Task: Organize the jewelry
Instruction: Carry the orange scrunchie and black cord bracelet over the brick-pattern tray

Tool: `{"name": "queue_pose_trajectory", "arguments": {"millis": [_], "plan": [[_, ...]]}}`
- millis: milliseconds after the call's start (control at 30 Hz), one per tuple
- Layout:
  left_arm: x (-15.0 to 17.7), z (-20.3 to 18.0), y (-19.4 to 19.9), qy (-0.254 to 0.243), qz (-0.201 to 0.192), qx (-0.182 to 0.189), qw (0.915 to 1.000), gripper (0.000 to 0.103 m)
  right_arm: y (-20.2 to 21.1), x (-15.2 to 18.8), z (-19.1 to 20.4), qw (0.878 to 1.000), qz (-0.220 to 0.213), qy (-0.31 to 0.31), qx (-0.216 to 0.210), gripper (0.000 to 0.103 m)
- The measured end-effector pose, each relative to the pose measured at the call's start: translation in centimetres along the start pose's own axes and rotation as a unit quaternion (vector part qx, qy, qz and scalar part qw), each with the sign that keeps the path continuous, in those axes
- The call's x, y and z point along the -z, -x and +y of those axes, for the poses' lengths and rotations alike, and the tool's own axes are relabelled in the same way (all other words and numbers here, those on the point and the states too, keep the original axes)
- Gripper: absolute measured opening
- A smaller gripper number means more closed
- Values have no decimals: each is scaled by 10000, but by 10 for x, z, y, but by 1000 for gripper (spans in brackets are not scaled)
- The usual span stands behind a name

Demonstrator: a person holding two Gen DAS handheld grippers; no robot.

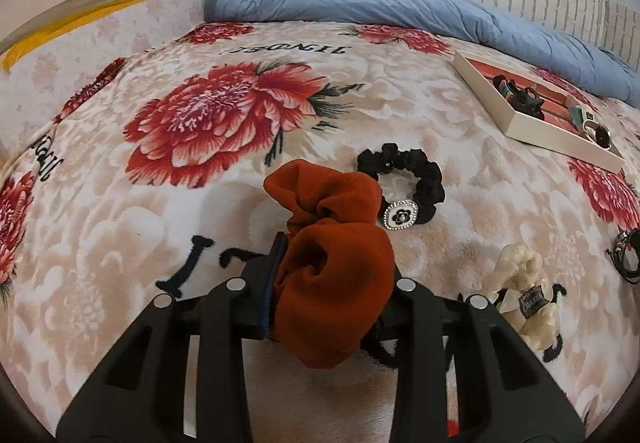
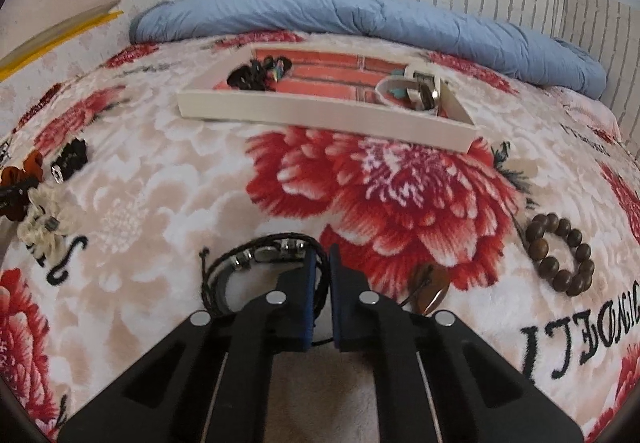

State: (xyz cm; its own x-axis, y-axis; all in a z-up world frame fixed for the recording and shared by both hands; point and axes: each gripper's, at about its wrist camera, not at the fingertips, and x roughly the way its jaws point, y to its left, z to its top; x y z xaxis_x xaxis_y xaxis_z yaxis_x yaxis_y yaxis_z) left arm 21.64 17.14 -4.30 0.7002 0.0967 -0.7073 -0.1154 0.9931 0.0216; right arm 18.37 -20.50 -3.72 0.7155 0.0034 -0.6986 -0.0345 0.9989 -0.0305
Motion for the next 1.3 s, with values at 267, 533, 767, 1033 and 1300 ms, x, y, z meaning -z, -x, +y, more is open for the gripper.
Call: {"name": "queue_pose_trajectory", "arguments": {"millis": [267, 533, 767, 1033, 1300], "plan": [[-12, -6, 16, 18, -150, -8, 9999, 32, 12, -23, -7, 9992, -275, -75, -270, 6], [-40, -32, 49, -39, -555, 157, 9983, 32, 25, -56, -31, 9958, -675, -415, -469, 6], [-78, -87, 74, -128, -926, 623, 9937, 33, 29, -83, -53, 9921, -919, -667, -537, 6], [-108, -158, 62, -216, -959, 1068, 9894, 33, 22, -116, -78, 9862, -1184, -991, -595, 6], [-126, -221, 29, -391, -1038, 1179, 9868, 33, -6, -132, -96, 9827, -1400, -1122, -460, 6]]}}
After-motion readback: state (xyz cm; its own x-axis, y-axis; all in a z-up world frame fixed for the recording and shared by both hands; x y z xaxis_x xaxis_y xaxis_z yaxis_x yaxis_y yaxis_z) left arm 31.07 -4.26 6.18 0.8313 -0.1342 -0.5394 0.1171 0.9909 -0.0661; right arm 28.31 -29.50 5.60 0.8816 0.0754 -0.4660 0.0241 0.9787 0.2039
